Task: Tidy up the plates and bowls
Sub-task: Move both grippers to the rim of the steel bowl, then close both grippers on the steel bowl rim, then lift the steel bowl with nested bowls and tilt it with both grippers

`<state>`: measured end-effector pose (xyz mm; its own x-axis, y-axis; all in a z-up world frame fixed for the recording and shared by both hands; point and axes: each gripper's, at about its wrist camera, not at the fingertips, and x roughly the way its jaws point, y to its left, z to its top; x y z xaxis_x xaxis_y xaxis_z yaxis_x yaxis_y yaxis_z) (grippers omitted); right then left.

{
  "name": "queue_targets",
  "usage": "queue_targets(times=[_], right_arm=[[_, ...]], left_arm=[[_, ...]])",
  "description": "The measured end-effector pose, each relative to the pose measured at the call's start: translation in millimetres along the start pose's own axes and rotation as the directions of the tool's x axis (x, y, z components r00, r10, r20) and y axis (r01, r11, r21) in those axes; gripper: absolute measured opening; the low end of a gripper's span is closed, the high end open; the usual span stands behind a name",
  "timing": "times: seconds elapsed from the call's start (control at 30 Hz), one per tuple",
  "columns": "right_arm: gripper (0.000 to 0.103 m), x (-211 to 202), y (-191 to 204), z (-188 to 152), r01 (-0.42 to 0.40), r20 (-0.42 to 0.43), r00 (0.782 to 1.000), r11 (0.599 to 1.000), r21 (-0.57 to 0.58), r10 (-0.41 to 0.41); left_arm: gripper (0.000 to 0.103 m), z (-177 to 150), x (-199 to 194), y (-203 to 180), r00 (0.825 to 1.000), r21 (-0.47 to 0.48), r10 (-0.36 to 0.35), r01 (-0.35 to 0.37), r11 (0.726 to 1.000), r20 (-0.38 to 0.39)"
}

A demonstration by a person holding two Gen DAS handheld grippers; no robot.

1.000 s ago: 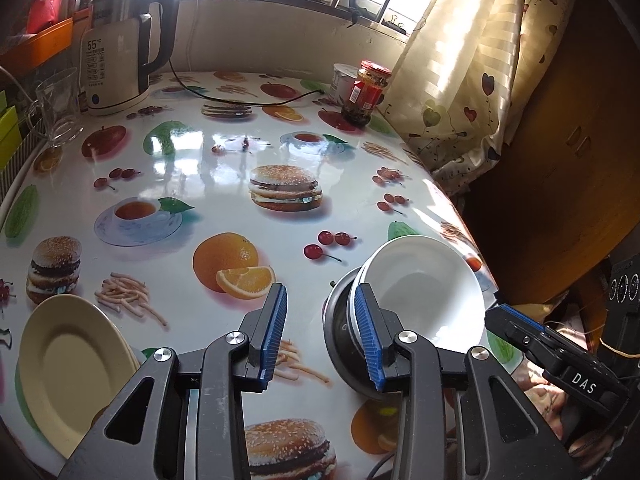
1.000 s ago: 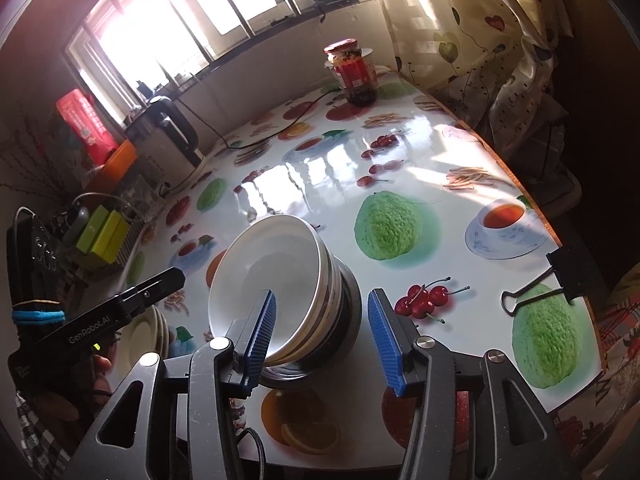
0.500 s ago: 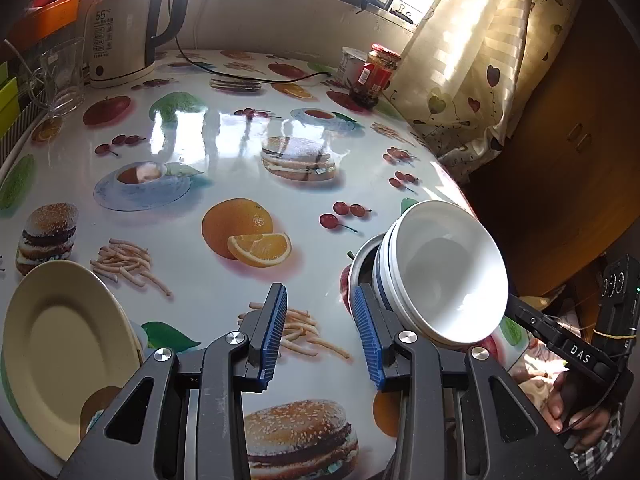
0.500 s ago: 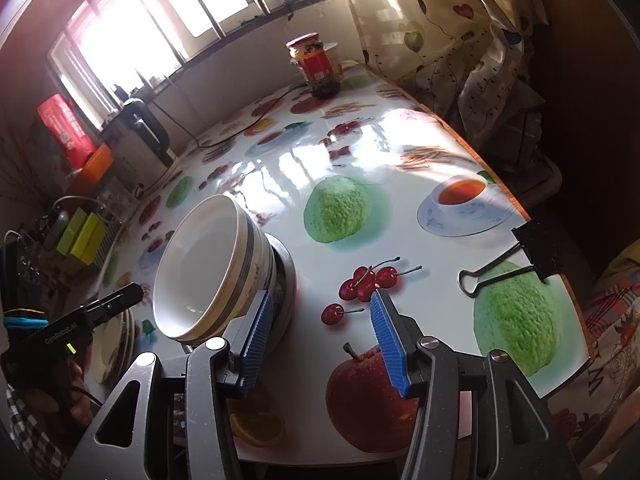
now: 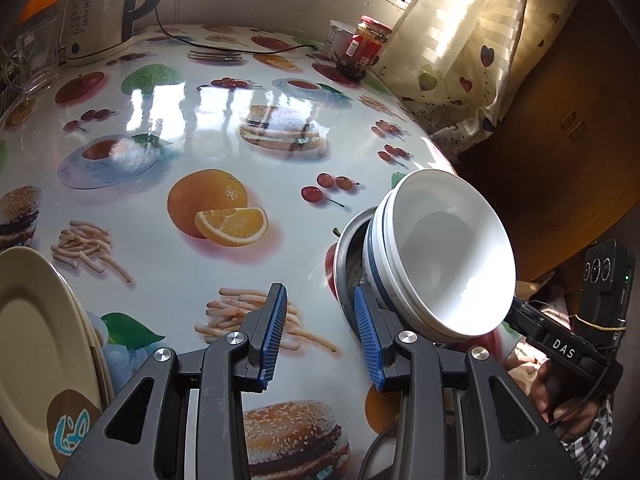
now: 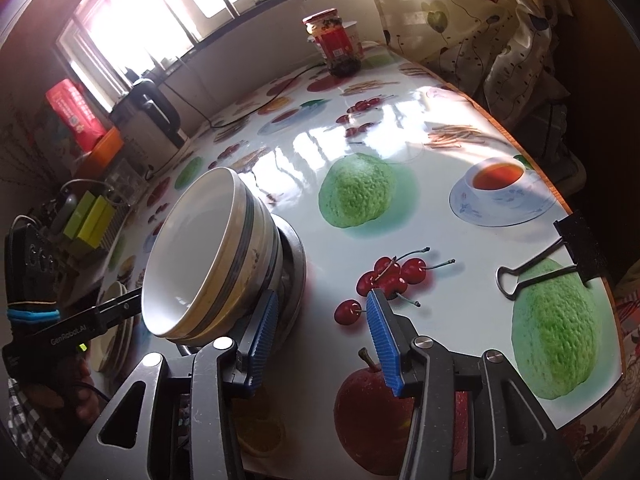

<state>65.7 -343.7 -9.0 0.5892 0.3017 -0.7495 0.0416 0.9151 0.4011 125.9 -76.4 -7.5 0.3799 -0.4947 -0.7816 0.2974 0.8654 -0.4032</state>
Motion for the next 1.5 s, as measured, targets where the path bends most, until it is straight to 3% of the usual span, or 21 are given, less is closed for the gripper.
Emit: queue_targets(times=[0.47, 0.63, 0.87, 1.1, 1.33, 1.4, 1.5], right_arm=[[0.026, 6.6, -8.3, 2.2, -0.076, -0.010, 0.997, 0.997, 0.019, 0.076], [0.020, 9.5, -13.3, 2.2, -0.141, -0.011, 0.990, 0.988, 0.056, 0.142], [0.016, 13.2, -14.9, 1.9, -0.209, -0.015, 0.977, 0.974, 0.084, 0.210], [0.016, 18.6, -28.4, 1.6, -0.303, -0.014, 0.951, 0.944, 0.133, 0.308], [0.016, 19.8, -33.7, 0.0, -0.335, -0.004, 0.940, 0.928, 0.164, 0.340], [0.016, 19.3, -34.6, -0.4, -0.340, -0.001, 0.939, 0.926, 0.165, 0.345], [0.016, 19.5, -37.7, -2.3, -0.358, 0.005, 0.932, 0.918, 0.173, 0.362]], left_arm=[[0.036, 1.1, 15.3, 3.3, 0.998, -0.016, -0.040, 0.039, 0.999, -0.041], [0.030, 1.9, 18.2, 2.8, 0.997, -0.013, -0.063, 0.062, 0.998, -0.046], [0.027, 3.1, 20.9, 6.1, 0.994, -0.027, -0.095, 0.094, 0.995, -0.048], [0.027, 3.8, 23.9, 12.8, 0.988, -0.058, -0.143, 0.139, 0.989, -0.064], [0.027, 2.7, 24.0, 14.7, 0.985, -0.072, -0.164, 0.159, 0.985, -0.060], [0.019, 2.5, 24.0, 15.7, 0.980, -0.081, -0.188, 0.183, 0.980, -0.060], [0.017, 2.8, 24.2, 15.7, 0.977, -0.085, -0.206, 0.201, 0.976, -0.059]])
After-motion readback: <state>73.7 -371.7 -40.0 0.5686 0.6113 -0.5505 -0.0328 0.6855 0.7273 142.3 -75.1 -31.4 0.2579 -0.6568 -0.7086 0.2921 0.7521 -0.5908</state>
